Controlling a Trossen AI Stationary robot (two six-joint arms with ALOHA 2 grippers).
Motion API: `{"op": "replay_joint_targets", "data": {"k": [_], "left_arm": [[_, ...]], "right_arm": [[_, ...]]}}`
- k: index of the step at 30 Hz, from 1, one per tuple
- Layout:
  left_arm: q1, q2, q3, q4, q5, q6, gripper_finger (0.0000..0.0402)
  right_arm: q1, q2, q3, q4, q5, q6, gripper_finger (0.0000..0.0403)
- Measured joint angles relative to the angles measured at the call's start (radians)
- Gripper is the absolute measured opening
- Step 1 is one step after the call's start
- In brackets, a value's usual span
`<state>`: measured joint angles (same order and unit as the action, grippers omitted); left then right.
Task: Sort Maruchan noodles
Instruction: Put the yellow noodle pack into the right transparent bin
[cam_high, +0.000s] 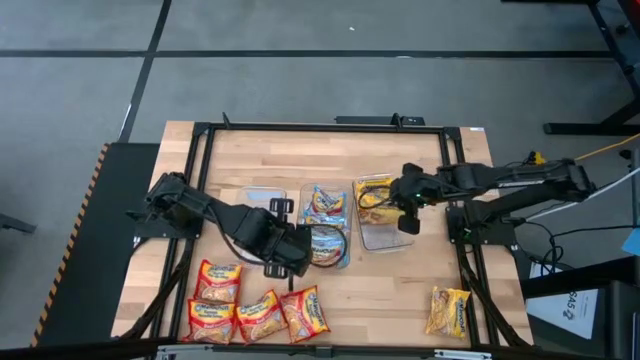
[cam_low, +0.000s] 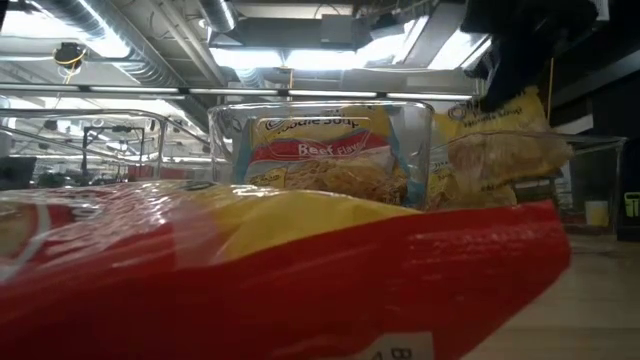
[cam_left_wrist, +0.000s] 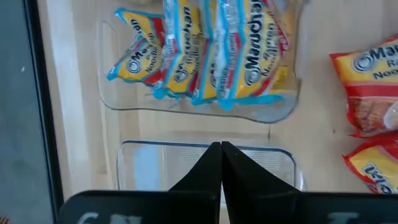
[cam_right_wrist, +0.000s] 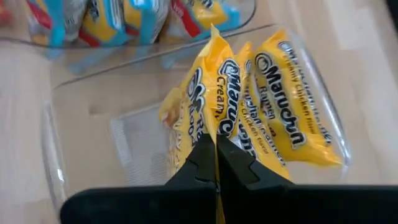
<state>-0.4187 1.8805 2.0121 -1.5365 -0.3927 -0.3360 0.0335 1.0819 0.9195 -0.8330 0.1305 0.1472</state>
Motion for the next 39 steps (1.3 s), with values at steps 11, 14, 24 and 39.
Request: {"op": "replay_joint_targets", "data": {"k": [11,14,24,39], "left_arm": [[0.087,0.000,0.000,0.008,-0.009,-0.015,0.0000],[0.099,0.000,0.000,0.004,-0.009,-0.055,0.0000],[0.095,0.001,0.000,-0.007,-0.015,-0.170,0.0000],[0.044,0.006,0.000,-0.004,-0.144,-0.258,0.0000]], "right_arm": [[-0.089,0.155,0.000,0.073,-0.054,-0.093,0.0003],[-0.103,0.191,0.000,0.074,-0.056,-0.089,0.0013],[-0.113,0.219,0.008,0.055,-0.147,-0.025,0.0095],[-0.112,0.217,0.342,-0.317,-0.118,0.164,0.0129]]}}
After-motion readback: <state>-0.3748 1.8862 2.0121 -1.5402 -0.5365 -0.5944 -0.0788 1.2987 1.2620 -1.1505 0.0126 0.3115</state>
